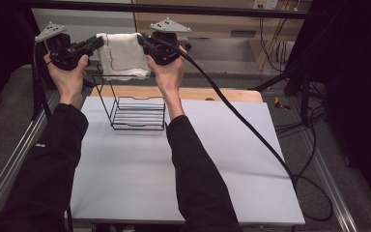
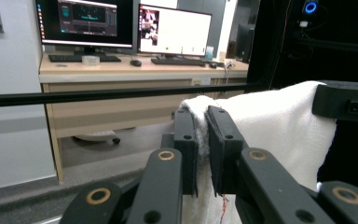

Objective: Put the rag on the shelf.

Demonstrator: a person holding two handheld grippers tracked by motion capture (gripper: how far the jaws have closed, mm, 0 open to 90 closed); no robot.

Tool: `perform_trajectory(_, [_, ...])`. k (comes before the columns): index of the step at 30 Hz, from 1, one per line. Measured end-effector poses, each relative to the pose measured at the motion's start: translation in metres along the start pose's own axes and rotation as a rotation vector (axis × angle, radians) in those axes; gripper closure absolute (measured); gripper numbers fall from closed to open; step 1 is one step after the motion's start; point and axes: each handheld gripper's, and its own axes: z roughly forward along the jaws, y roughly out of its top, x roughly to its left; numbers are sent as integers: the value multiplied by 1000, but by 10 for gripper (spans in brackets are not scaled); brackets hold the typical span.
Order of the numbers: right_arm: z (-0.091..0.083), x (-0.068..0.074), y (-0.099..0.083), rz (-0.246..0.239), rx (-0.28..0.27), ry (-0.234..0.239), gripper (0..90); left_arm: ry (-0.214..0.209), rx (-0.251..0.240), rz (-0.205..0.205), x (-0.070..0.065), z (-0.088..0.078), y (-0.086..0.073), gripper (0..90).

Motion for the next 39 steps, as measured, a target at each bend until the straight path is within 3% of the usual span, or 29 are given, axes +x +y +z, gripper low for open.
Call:
perform_trajectory(7, [4, 2, -7, -19, 33, -2, 839, 7, 21, -8, 3, 1, -9, 826])
perform_trajectory(17, [7, 4, -22, -9, 56, 9, 839, 10, 46, -5, 5, 1, -26, 826])
perform_trajectory(33, [-16, 6, -28, 2, 41, 33, 838, -43, 28, 20, -8, -16, -31, 826])
perform_trajectory(39, [-20, 10, -33, 4, 70, 42, 836, -52, 44, 19, -8, -20, -34, 825])
